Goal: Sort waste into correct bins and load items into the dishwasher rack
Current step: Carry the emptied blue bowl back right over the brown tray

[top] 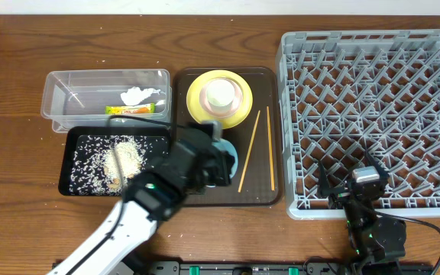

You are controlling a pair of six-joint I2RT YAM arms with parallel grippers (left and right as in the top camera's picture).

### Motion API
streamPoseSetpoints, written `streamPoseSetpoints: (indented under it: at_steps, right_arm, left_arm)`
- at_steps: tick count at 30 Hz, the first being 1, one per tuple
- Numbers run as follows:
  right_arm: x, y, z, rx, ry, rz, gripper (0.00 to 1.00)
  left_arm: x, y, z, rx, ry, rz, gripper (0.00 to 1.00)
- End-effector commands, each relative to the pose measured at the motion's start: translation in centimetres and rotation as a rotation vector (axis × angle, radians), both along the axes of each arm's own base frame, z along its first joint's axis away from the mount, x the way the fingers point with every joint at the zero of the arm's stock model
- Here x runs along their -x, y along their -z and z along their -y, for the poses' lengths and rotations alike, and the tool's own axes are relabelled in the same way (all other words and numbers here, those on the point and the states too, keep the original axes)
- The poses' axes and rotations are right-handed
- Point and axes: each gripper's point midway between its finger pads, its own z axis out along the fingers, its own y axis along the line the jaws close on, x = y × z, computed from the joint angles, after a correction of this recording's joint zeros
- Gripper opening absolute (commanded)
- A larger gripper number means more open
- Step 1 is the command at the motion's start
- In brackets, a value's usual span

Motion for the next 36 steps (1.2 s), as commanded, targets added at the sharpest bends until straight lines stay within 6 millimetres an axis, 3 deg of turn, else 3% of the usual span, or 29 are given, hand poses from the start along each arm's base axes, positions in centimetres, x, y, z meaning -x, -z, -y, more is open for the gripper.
streamPoseSetpoints:
  at_steps: [1,9,16,18,21,29,31,33,36]
  right_arm:
    - [0.1,0.0,-0.1,0.010,-0.006,0.002,0.99]
    - [0.1,0.0,-0.1,0.010,-0.006,0.002,0.99]
    - [0.1,0.0,-0.1,0.010,-0.006,0.002,0.99]
    - [0.1,0.0,-0.1,0.010,-0.006,0.002,0.99]
    - [0.1,0.0,-0.1,0.010,-0.006,0.002,0.99]
    - [0.1,0.0,-0.1,0.010,-0.006,0.002,0.99]
    - [0.1,0.0,-0.1,0.010,-0.006,0.002,0.99]
    - [0.1,0.0,-0.1,0.010,-0.006,0.002,0.99]
    - [0.1,0.0,-0.1,0.010,-0.006,0.002,0.99]
  left_arm:
    - [-2.2,0.5,-1.2,-0.205,-0.071,0.152,0.06]
    - [-1.9,4.0,-0.7,-0.339,0.009,0.134,0.08]
    - [-1.8,5.5,-0.7,-0.376,0.023,0.104,0.09]
    - [-1.9,5.5,-0.7,-0.381,0.032,0.110,0.15]
    - [-2.0,5.1,-0.5,-0.382,0.049,0.131,0.35]
    - [-2.5,2.4,0.5,-0.324,0.065,0.182,0.38]
    - [-2.1,2.2,1.4,-0.281,0.097,0.171,0.36]
    - [-1.6,2.2,2.2,-0.246,0.129,0.155,0.21]
    - [-1.1,2.2,2.8,-0.217,0.161,0.135,0.10]
